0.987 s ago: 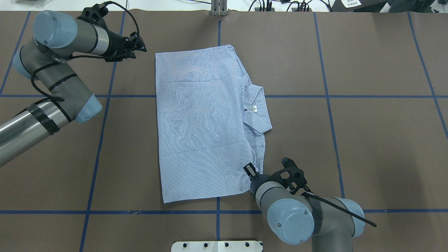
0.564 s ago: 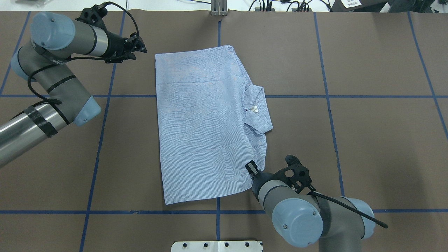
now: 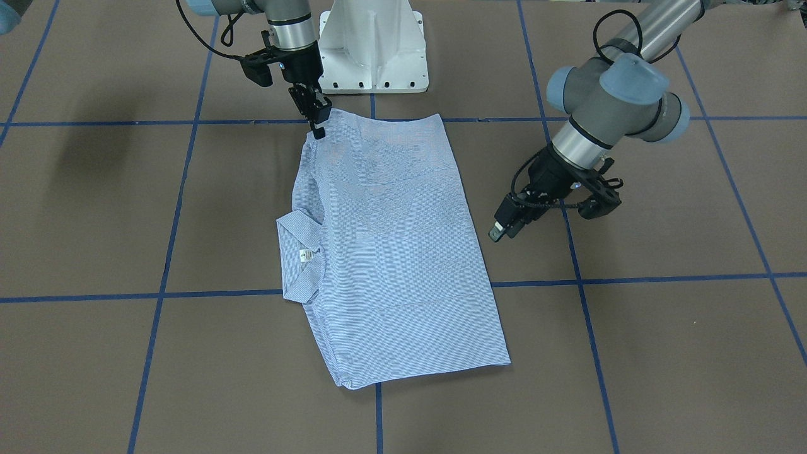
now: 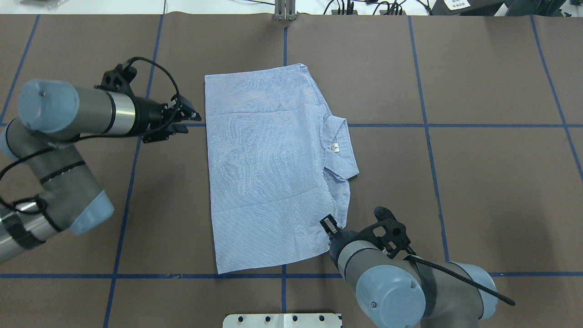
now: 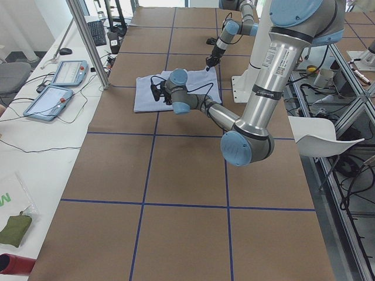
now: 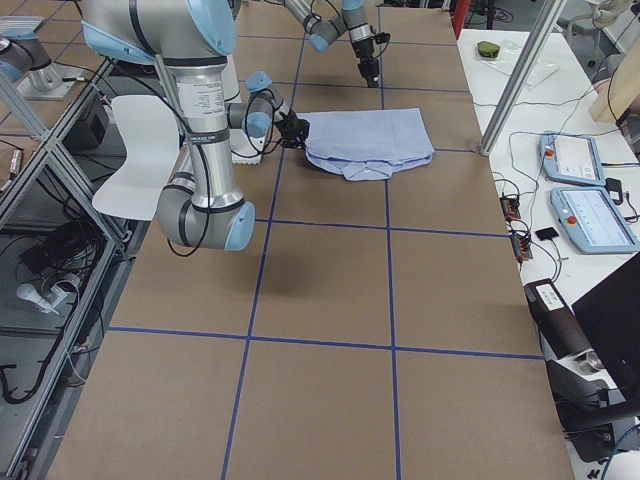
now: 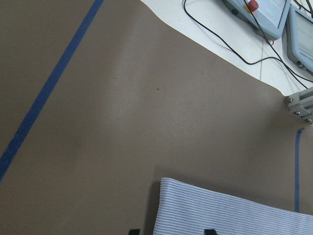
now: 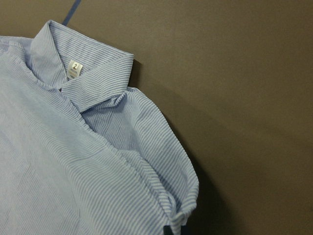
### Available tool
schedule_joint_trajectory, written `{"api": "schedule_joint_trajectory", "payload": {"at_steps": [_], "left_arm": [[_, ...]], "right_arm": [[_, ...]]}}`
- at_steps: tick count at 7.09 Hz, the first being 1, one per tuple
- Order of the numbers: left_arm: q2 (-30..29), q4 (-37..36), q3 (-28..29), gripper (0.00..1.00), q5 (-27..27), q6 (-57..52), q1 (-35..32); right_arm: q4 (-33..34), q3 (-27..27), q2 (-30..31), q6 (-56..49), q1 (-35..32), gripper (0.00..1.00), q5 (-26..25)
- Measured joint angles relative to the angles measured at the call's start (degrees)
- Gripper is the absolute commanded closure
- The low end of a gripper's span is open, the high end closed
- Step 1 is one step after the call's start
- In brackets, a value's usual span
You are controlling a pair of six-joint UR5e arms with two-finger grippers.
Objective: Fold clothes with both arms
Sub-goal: 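Move the left gripper to the shirt corner nearest the robot and grasp it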
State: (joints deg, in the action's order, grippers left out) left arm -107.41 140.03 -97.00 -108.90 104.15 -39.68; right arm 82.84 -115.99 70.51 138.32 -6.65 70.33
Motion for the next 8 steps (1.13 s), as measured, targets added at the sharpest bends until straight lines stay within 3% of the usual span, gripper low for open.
{"api": "schedule_joint_trajectory", "payload": {"at_steps": [1,3,5,8], "left_arm": [[4.82,-0.06,-5.56,0.45,1.43,4.83,5.13],[9.33,-0.11,-10.6,0.45,6.88,14.5,16.42],[9.92,-0.17,-11.18,0.45,11.89,19.5,23.9],[9.92,-0.19,-10.71,0.46,14.26,21.73,27.7]], "right_arm": [[0.03,-0.01,0.03,0.01,0.02,1.0,0.02],[0.04,-0.06,0.05,0.02,0.09,1.0,-0.01],[0.04,-0.03,-0.01,0.02,0.07,1.0,-0.01],[0.05,-0.03,-0.09,0.02,0.13,1.0,0.06]]}}
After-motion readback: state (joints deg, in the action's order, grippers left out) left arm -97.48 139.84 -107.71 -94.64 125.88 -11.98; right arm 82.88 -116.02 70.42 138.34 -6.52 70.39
